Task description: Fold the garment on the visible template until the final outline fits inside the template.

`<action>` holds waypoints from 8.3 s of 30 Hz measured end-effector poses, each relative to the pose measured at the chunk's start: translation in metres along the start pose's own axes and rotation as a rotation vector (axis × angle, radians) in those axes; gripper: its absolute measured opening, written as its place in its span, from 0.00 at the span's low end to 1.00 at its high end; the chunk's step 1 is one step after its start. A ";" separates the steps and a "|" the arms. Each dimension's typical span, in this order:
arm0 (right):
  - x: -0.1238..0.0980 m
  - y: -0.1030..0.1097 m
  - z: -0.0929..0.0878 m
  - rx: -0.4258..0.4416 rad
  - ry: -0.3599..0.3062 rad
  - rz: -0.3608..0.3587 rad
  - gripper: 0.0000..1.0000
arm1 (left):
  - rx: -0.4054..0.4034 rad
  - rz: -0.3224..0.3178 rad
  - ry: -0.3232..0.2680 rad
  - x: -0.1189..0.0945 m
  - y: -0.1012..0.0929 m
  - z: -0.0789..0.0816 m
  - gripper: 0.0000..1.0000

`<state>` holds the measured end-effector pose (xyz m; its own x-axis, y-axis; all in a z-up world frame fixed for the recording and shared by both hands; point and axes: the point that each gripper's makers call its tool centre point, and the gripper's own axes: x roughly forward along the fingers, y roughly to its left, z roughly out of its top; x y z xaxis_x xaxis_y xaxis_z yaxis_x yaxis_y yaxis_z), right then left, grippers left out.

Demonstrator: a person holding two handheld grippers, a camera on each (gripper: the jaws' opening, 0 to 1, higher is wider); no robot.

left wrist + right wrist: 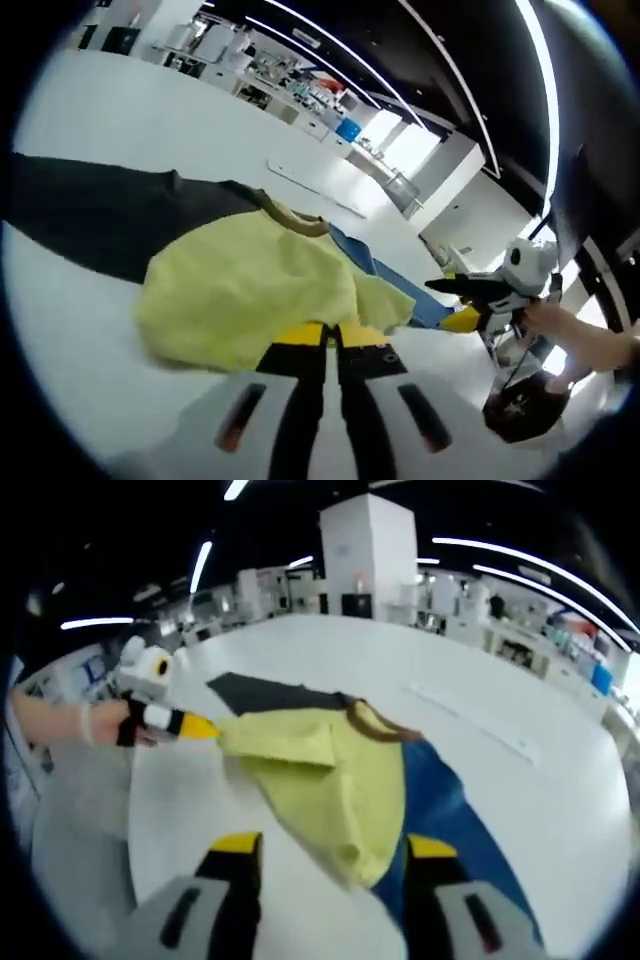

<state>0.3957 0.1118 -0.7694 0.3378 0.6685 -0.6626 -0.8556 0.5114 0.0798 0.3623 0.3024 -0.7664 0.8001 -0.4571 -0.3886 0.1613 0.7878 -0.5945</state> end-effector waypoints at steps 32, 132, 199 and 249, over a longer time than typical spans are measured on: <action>0.074 0.076 0.020 -0.306 0.065 0.104 0.27 | 0.039 0.138 -0.100 -0.082 0.057 0.049 0.00; 0.108 0.023 0.034 -0.279 0.177 0.018 0.11 | 0.017 0.137 -0.061 -0.080 0.051 0.024 0.00; 0.106 0.070 -0.003 0.558 -0.081 0.081 0.00 | 0.017 0.127 -0.037 -0.081 0.048 0.018 0.00; -0.085 0.104 -0.152 0.672 0.016 0.003 0.00 | 0.093 0.118 0.416 -0.150 0.070 -0.094 0.00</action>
<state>0.2182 0.0263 -0.8185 0.3254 0.6646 -0.6726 -0.4245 0.7383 0.5242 0.1987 0.3869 -0.8159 0.5183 -0.4743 -0.7117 0.1491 0.8695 -0.4709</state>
